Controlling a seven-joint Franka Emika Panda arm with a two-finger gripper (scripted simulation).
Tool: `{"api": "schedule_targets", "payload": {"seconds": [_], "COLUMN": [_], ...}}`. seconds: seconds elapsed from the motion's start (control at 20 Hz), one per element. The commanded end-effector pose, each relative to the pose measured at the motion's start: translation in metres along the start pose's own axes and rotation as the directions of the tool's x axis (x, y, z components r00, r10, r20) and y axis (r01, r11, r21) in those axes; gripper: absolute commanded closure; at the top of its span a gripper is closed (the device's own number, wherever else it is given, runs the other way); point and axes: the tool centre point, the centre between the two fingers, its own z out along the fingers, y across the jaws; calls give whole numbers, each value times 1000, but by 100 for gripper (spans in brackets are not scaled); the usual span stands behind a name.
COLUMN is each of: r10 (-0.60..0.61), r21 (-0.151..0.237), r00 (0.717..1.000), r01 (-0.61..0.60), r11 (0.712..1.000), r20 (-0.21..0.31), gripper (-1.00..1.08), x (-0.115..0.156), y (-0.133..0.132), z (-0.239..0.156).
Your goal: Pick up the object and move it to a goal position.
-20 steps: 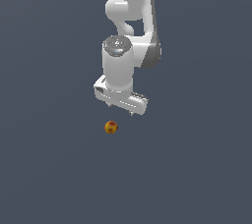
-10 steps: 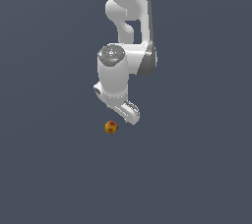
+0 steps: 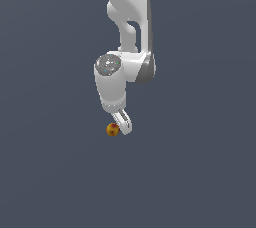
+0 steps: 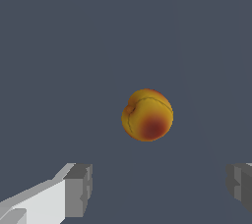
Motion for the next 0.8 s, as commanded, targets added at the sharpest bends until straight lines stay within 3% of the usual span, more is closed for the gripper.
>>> {"api": "schedule_targets", "payload": {"seconds": [0.0, 0.4, 0.75], "r10": [79, 303, 420], "r21": [1, 3, 5], "r00": [997, 953, 907], "r01": [-79, -303, -420], "r11": [997, 953, 907], "r20": [-1, -4, -8], "gripper": [-92, -92, -92], "x": [4, 16, 22], "y": [1, 3, 5], "z": [5, 21, 29]}}
